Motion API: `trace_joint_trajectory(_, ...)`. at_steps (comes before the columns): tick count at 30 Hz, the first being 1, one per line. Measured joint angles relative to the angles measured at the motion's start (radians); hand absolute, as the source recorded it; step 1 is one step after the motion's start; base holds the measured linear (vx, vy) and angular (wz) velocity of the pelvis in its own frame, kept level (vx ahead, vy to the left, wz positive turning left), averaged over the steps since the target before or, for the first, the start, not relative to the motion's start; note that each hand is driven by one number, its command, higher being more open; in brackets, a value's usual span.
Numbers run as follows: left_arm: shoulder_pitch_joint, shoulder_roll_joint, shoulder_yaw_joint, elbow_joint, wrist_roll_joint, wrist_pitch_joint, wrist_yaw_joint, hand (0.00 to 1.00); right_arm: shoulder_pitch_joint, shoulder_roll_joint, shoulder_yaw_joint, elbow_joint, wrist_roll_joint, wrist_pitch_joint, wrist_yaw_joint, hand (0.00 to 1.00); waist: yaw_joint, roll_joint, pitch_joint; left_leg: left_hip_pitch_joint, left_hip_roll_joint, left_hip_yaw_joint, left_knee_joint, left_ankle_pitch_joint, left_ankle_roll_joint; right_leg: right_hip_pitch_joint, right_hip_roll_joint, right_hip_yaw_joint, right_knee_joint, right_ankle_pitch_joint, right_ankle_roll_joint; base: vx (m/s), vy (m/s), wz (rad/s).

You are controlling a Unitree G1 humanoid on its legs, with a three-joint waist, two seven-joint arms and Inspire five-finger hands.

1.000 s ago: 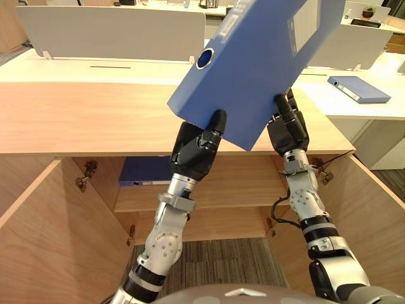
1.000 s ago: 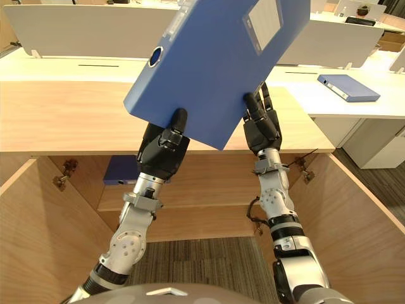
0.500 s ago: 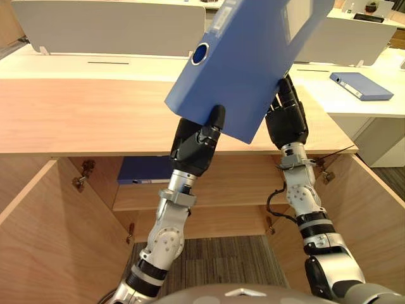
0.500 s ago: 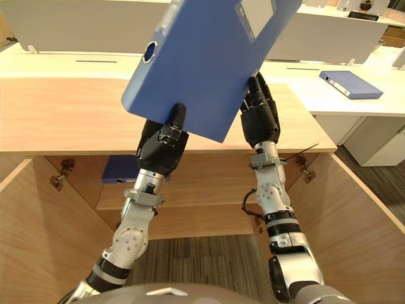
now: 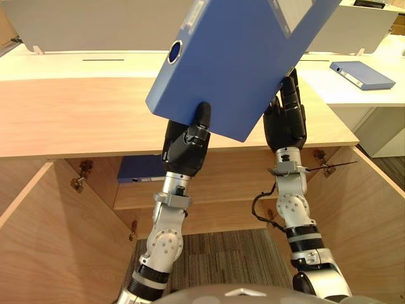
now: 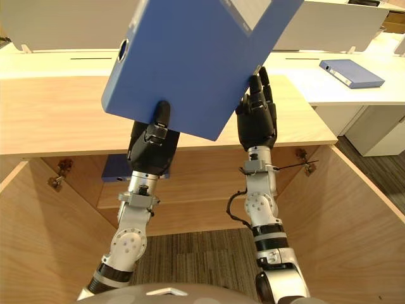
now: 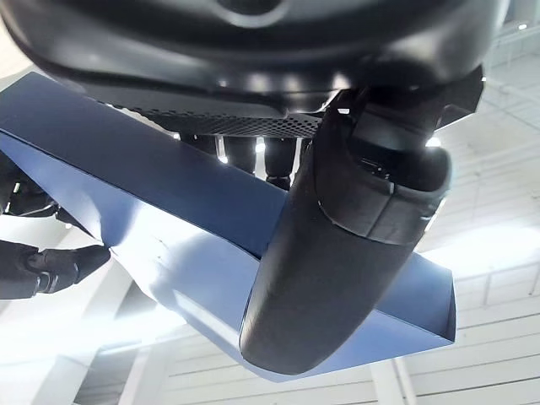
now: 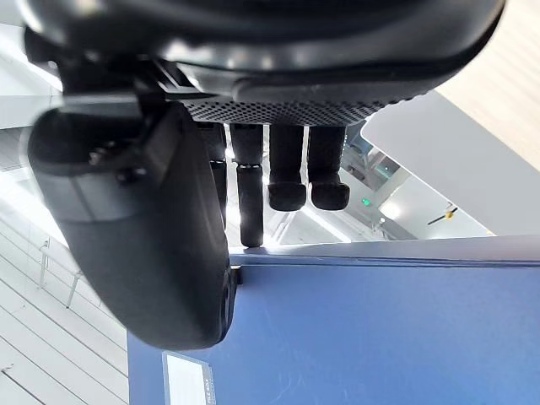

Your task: Walk over to the cabinet, pick up the folder, carry it to the office cabinet, place the folder inside the office cabinet, then close the office cabinet door

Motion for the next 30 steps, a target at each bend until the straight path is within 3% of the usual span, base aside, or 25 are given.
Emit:
trace_joint_trajectory(1, 0.004, -0.001, 0.008, 0.000, 0.004, 0.003, 0.000, 0.00, 0.003, 0.003, 0.000, 0.000, -0.001, 0.002, 0.000, 0.00, 0.000, 0.001, 0.000, 0.000, 0.000, 0.000, 0.000, 0.000, 0.000, 0.000, 0.000, 0.000, 0.000, 0.000, 0.000, 0.00, 0.000, 0.00)
trace_joint_trajectory(2, 0.012, -0.002, 0.019, 0.000, 0.014, 0.006, 0.001, 0.00, 0.009, 0.010, 0.002, -0.001, -0.001, 0.006, 0.000, 1.00, -0.001, 0.002, -0.001, 0.001, 0.000, 0.000, 0.000, 0.001, -0.001, 0.000, 0.000, 0.000, 0.000, -0.001, -0.001, 0.00, 0.000, 0.00)
trace_joint_trajectory(5, 0.024, -0.002, 0.028, 0.001, 0.026, 0.008, 0.001, 0.00, 0.026, 0.016, 0.008, -0.012, -0.002, 0.010, 0.000, 1.00, -0.001, 0.005, -0.002, 0.002, 0.000, -0.001, 0.000, 0.002, -0.002, -0.001, 0.001, -0.002, -0.001, -0.001, -0.001, 0.00, 0.000, 0.00)
trace_joint_trajectory(15, 0.026, -0.002, 0.096, 0.002, 0.048, 0.015, 0.003, 0.00, 0.074, -0.022, 0.021, -0.070, -0.265, 0.045, -0.005, 1.00, -0.003, 0.008, -0.004, 0.001, 0.000, -0.001, 0.000, 0.003, -0.004, -0.001, 0.001, -0.002, -0.003, -0.001, -0.001, 0.00, 0.000, 0.00)
trace_joint_trajectory(30, 0.026, -0.002, 0.085, 0.002, 0.090, 0.040, 0.004, 0.00, 0.107, -0.024, -0.011, -0.042, -0.239, 0.047, -0.026, 1.00, -0.010, 0.025, -0.015, 0.000, -0.001, -0.007, 0.000, 0.011, 0.000, -0.001, -0.001, -0.008, -0.001, -0.001, -0.002, 0.00, 0.000, 0.00)
